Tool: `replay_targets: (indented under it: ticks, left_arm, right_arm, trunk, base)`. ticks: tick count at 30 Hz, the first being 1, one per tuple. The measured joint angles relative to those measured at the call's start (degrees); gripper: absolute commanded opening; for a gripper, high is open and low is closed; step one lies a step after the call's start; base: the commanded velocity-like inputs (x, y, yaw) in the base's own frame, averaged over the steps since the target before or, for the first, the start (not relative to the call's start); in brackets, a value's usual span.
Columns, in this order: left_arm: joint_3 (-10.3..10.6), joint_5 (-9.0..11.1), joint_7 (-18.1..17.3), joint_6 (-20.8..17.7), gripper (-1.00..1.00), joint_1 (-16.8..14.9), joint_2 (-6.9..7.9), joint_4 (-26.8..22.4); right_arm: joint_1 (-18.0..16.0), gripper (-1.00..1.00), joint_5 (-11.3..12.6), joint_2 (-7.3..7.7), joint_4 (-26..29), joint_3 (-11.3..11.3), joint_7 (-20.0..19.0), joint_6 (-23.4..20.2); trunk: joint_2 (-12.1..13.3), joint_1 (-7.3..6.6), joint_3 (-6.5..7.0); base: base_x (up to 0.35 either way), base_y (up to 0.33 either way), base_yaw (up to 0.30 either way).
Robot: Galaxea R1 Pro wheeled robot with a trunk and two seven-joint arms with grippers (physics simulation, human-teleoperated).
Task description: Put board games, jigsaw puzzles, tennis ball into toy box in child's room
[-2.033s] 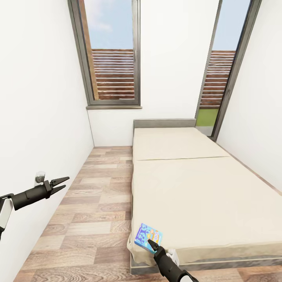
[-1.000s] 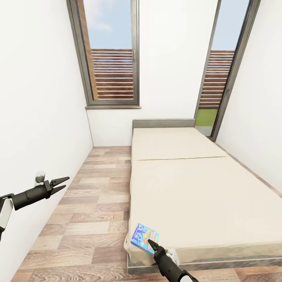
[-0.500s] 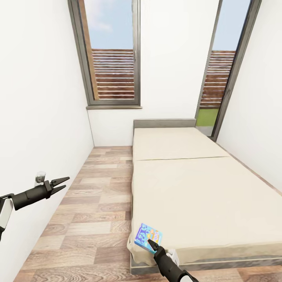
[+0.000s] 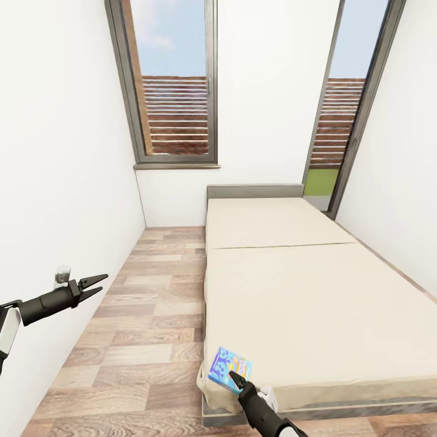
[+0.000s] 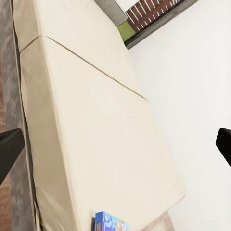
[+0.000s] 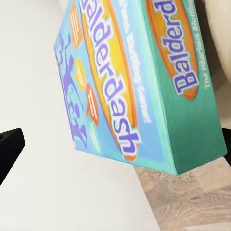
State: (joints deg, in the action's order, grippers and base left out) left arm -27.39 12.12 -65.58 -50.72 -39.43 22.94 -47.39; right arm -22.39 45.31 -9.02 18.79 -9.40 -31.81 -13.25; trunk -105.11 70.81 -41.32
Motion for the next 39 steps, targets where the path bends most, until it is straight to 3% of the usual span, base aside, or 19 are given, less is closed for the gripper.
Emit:
replay_targets:
  ticks: [12,13,36,39]
  left_arm:
    - [0.0,0.0,0.0,0.1,1.0,0.0,-0.03,0.0]
    - [0.0,0.0,0.0,0.1,1.0,0.0,-0.02,0.0]
    - [0.0,0.0,-0.1,0.0,1.0,0.0,-0.07,0.0]
    - [0.0,0.1,0.0,0.0,1.0,0.0,-0.05,0.0]
  right_arm:
    - [0.0,1.0,0.0,0.0,0.0,0.0,0.0,0.0]
    - [0.0,-1.0,0.0,0.0,0.0,0.0,0.0,0.0]
    - [0.0,-1.0,0.0,0.01,0.0,0.1,0.0,0.0]
    - [0.0,-1.0,0.0,0.0,0.0,0.1,0.0,0.0]
  trunk:
    - [0.0,0.01,0.0]
    - [0.0,0.01,0.0]
    - [0.0,0.01,0.0]
    - [1.2,-0.64,0.53]
  base:
    - [0.012,0.0,0.0]
    - [0.0,0.0,0.0]
    - [0.0,0.0,0.0]
    - [0.0,0.0,0.0]
